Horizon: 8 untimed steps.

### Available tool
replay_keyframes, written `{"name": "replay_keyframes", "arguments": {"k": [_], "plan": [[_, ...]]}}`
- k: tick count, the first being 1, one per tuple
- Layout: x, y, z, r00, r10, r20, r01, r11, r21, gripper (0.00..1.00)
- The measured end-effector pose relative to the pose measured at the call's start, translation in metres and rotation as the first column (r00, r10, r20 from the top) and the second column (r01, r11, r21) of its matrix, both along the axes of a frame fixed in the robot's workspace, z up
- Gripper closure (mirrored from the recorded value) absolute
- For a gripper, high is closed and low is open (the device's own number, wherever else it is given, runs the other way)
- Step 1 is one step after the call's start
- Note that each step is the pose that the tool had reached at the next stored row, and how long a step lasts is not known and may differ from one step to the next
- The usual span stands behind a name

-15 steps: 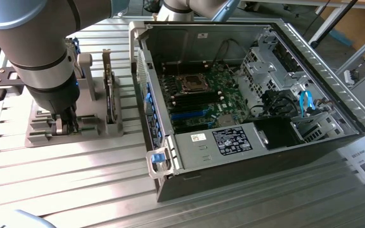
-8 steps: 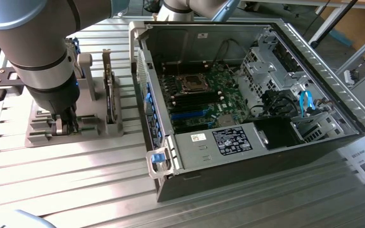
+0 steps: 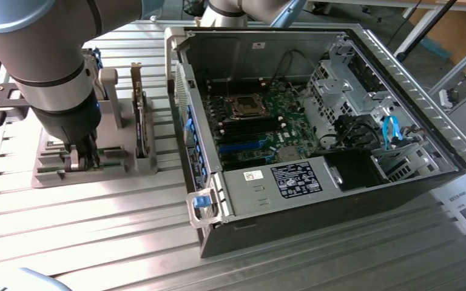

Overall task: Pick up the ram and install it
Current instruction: 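Pick up the ram and move it above insertion slot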

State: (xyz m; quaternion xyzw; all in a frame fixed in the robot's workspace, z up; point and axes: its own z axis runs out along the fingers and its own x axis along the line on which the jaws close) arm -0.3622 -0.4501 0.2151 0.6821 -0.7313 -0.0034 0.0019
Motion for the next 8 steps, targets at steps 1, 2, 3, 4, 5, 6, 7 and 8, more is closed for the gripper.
{"name": "replay_keyframes", "arguments": {"k": [1, 2, 3, 4, 5, 6, 7, 8], "plan": [[0.0000, 0.0000, 0.0003, 1.0000, 0.000, 0.0001, 0.000, 1.0000, 0.0001, 0.88], [0.0000, 0.0000, 0.0003, 1.0000, 0.000, 0.0003, 0.000, 1.0000, 0.0003, 0.88], [0.0000, 0.0000, 0.0004, 1.0000, 0.000, 0.0004, 0.000, 1.0000, 0.0003, 0.88], [0.0000, 0.0000, 0.0006, 1.0000, 0.001, 0.0002, -0.001, 1.0000, 0.0001, 0.88], [0.0000, 0.0000, 0.0007, 1.0000, 0.002, 0.0000, -0.002, 1.0000, 0.0000, 0.88], [0.0000, 0.0000, 0.0007, 1.0000, 0.004, 0.0001, -0.004, 1.0000, 0.0001, 0.88], [0.0000, 0.0000, 0.0008, 1.0000, 0.004, 0.0000, -0.004, 1.0000, 0.0001, 0.88], [0.0000, 0.0000, 0.0008, 1.0000, 0.004, 0.0001, -0.004, 1.0000, 0.0001, 0.88]]}}
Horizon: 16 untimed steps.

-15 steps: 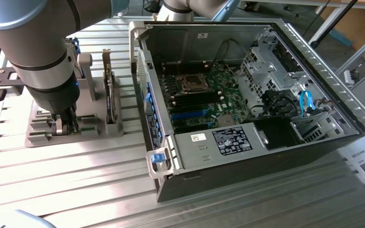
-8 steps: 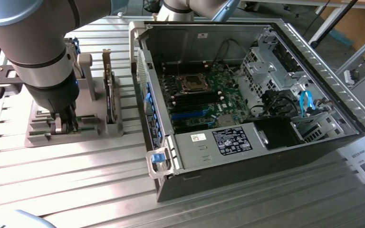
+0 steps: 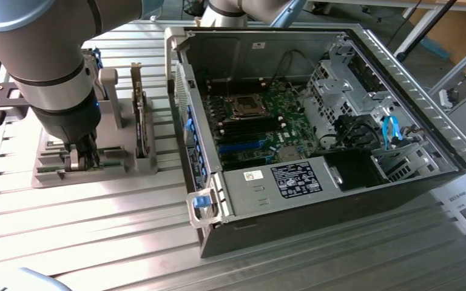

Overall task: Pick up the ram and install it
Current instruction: 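Pick up the ram and move it above insertion slot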

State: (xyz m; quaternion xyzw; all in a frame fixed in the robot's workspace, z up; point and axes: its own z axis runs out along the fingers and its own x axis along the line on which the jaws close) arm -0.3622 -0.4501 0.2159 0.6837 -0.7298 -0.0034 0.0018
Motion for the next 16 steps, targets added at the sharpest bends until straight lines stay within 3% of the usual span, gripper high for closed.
{"name": "replay_keyframes", "arguments": {"k": [16], "plan": [[-0.0001, 0.0000, 0.0019, 0.9999, 0.012, -0.0003, -0.012, 0.9999, -0.0003, 0.88]]}}
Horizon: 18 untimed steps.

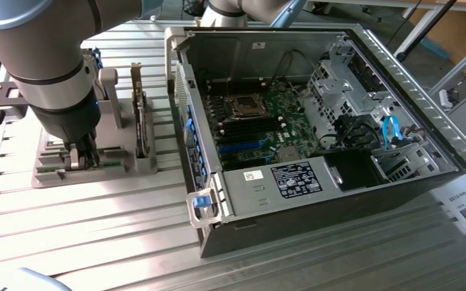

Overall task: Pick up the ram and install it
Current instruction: 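Pick up the ram and move it above insertion slot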

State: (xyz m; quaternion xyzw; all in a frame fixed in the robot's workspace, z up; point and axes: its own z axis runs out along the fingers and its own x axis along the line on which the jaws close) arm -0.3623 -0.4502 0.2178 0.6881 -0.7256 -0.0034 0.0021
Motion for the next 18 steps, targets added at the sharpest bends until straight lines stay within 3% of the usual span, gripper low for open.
{"name": "replay_keyframes", "arguments": {"k": [18], "plan": [[0.000, 0.0000, 0.0189, 1.0000, 0.000, 0.0002, 0.000, 1.0000, 0.0002, 0.88]]}}
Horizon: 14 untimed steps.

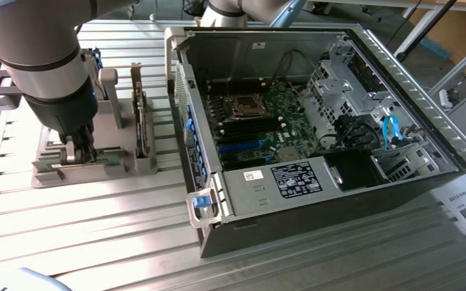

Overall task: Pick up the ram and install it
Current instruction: 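Pick up the ram and move it above insertion slot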

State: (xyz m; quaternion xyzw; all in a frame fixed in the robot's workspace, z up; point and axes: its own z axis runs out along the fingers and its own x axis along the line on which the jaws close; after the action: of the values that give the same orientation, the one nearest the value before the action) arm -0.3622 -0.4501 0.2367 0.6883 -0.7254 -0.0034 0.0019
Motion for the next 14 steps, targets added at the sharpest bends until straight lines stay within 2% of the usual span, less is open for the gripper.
{"name": "replay_keyframes", "arguments": {"k": [7, 14], "plan": [[0.000, 0.0000, 0.0073, 1.0000, 0.000, 0.0000, 0.000, 1.0000, 0.0000, 0.88], [0.000, 0.0000, 0.0191, 1.0000, 0.001, 0.0000, -0.001, 1.0000, 0.0000, 0.88]]}}
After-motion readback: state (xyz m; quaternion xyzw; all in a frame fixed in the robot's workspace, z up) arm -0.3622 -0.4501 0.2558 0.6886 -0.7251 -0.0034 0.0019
